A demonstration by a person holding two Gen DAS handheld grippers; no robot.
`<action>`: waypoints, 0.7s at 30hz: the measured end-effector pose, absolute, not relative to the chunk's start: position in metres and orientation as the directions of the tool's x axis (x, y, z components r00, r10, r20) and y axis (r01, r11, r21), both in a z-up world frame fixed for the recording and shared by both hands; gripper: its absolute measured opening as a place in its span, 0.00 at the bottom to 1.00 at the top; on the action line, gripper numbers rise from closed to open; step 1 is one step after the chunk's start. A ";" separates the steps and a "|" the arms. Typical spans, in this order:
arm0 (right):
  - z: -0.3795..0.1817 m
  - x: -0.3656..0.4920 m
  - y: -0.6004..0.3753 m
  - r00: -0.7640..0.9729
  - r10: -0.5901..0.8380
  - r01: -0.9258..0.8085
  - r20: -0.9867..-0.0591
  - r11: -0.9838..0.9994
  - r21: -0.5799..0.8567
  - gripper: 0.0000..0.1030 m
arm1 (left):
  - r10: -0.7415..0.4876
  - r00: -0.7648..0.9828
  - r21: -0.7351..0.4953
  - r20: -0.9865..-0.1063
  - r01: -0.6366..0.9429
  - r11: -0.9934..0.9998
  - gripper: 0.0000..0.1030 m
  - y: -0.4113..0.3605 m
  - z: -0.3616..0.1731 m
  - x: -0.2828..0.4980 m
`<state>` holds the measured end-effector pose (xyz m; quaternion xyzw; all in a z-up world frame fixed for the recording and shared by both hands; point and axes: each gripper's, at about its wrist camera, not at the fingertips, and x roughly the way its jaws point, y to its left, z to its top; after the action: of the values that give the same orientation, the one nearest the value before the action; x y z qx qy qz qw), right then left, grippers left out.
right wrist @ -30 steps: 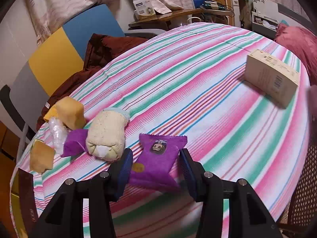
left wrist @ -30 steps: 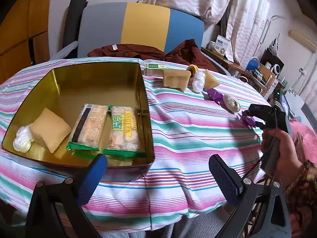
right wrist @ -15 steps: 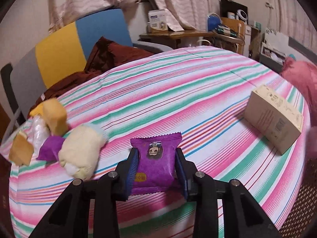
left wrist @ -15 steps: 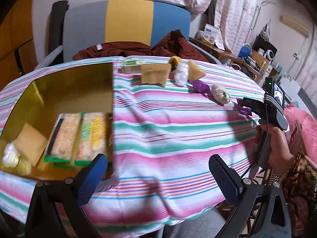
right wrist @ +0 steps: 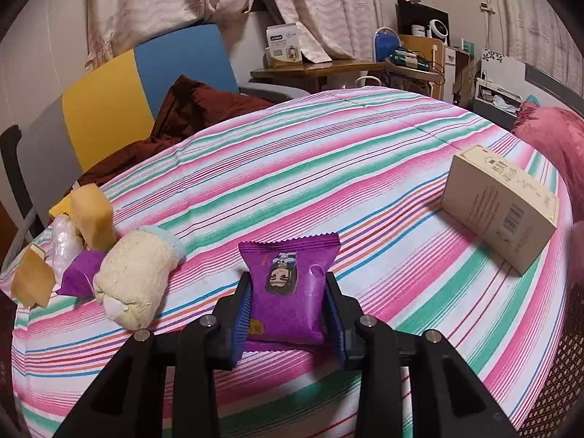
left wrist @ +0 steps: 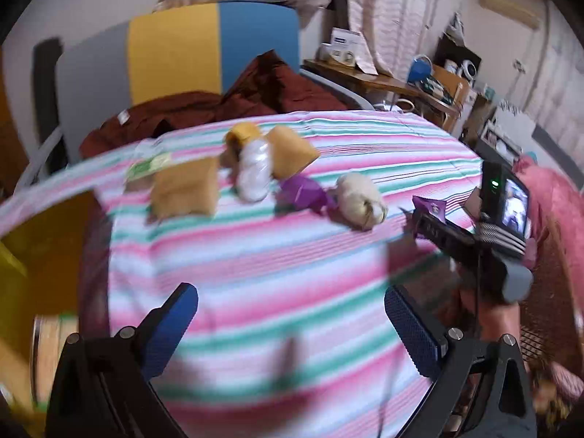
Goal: Organize objects
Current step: 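Grasp the cream knit-wrapped item with the left gripper while the right holds the candy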
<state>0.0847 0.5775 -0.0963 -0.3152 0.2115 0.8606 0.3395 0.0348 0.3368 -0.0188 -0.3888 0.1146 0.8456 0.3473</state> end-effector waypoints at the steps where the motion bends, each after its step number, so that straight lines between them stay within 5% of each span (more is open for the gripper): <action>1: -0.096 0.086 0.577 -0.571 0.458 -0.723 -0.681 -0.674 0.153 0.35 | 0.497 -0.460 -0.055 -0.736 -0.691 -0.721 1.00 0.351 -0.020 0.032; 9: -0.099 0.094 0.586 -0.591 0.466 -0.739 -0.659 -0.640 0.211 0.35 | 0.497 -0.438 0.001 -0.749 -0.751 -0.660 1.00 0.433 -0.035 0.001; 14: -0.099 0.096 0.589 -0.600 0.461 -0.738 -0.653 -0.635 0.230 0.35 | 0.501 -0.370 -0.041 -0.782 -0.772 -0.634 0.86 0.468 -0.050 -0.022; 21: -0.100 0.095 0.590 -0.599 0.465 -0.741 -0.652 -0.631 0.230 0.35 | 0.484 -0.319 -0.017 -0.815 -0.822 -0.569 0.82 0.502 -0.070 -0.029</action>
<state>0.0953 0.5904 -0.1003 -0.2786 0.2475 0.8591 0.3508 -0.0288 0.5021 -0.0695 -0.4095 0.2063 0.7853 0.4160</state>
